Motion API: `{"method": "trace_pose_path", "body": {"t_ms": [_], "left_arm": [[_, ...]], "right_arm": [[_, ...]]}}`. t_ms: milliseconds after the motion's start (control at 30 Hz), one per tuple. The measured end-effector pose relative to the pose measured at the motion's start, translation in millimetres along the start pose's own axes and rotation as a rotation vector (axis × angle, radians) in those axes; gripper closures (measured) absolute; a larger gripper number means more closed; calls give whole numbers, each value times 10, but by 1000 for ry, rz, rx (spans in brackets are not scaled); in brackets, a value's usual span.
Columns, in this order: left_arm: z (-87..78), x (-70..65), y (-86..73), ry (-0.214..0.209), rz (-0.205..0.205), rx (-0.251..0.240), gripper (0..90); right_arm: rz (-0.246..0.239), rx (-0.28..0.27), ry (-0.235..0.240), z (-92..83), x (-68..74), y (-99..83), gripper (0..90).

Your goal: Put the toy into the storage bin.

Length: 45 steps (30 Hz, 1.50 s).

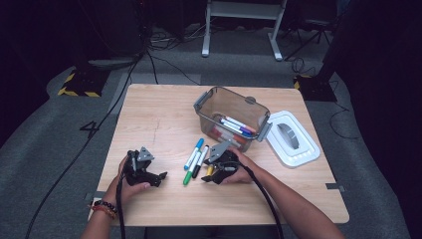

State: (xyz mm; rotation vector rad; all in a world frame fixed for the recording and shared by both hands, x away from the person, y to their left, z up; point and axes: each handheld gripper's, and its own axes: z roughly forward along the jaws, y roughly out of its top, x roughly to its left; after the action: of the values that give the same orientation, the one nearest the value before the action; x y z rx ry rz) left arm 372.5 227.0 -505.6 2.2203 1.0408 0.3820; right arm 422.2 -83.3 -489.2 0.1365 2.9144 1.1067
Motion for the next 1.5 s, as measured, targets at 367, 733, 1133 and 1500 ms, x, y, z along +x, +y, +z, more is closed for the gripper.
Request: {"method": "trace_pose_path", "body": {"t_ms": [367,733,1133,1500], "left_arm": [[0,-2,0,1,-1,0,6],[2,2,4,3,3,0,5],[2,2,4,4,5,-1,5],[2,1,3,3,3,0,5]], "right_arm": [[16,5,-55,-536,25,-344,305],[103,2,-107,-938,197,-869,473],[201,-50,-127,-842,339,-786,415],[340,-10,-264,-681,333,-792,313]]}}
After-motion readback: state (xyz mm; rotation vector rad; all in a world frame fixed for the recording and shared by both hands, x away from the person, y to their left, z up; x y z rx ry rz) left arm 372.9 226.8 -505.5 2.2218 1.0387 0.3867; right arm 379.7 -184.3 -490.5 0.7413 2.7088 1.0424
